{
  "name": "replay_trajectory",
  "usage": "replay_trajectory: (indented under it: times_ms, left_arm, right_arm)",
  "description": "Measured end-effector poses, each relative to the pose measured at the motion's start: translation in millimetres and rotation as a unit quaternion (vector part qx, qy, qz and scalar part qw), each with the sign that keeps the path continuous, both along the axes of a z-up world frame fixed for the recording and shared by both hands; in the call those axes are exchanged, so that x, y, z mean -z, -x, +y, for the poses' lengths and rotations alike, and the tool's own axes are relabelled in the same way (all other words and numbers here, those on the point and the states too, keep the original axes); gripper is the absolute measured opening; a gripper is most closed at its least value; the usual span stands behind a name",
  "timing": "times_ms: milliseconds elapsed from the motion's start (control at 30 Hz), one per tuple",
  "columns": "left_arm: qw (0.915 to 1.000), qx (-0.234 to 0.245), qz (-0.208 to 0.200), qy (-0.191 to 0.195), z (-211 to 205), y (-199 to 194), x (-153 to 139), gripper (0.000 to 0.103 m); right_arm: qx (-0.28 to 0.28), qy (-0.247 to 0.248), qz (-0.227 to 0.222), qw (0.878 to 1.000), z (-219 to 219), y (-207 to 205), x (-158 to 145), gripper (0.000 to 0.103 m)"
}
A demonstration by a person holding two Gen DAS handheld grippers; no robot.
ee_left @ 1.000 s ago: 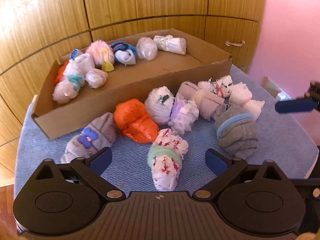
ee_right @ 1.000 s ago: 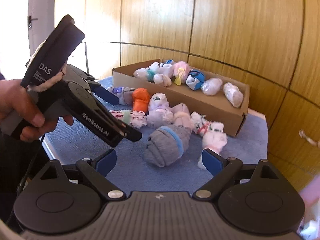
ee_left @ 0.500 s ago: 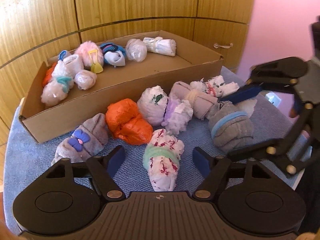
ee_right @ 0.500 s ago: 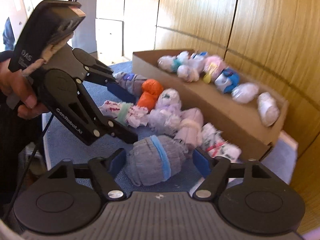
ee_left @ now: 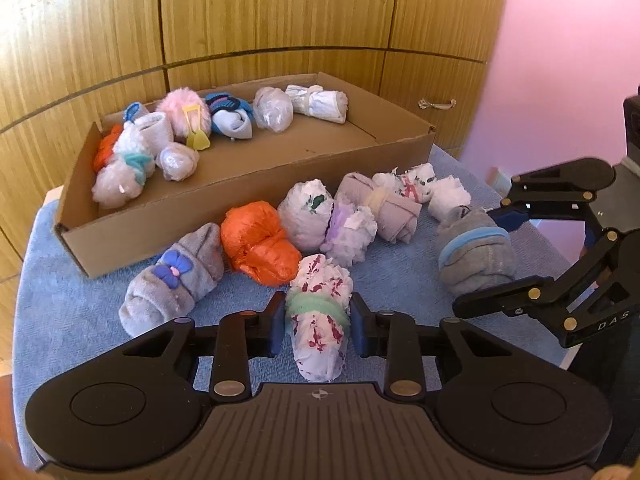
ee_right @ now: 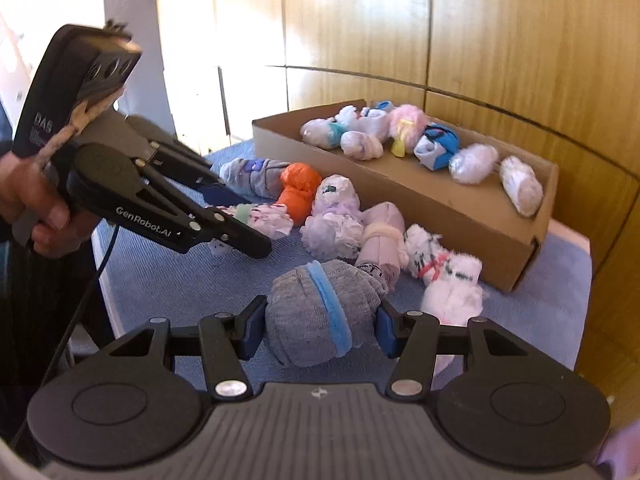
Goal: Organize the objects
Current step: 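Grasp the white floral sock with left gripper while right gripper grasps the grey sock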
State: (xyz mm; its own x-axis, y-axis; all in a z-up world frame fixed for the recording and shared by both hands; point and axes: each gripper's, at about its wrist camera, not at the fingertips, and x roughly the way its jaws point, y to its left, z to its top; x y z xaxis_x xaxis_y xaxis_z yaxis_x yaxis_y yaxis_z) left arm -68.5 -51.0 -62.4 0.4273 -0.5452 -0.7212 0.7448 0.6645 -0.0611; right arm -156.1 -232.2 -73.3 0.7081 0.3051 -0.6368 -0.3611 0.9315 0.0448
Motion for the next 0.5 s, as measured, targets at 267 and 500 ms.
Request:
replay_trajectory:
  times_ms: [267, 500]
  left_arm:
    - [1.0000, 0.002, 0.009, 0.002, 9.2, 7.2, -6.7, 0.038]
    - [0.9998, 0.001, 0.010, 0.016, 17.3, 11.6, -25.4, 0.038]
  right_arm:
    - [0.016, 0.001, -0.002, 1.000, 1.5, 3.2, -8.6, 0.051]
    - [0.035, 0.000, -0.019, 0.999, -3.3, 2.3, -24.0, 0.051]
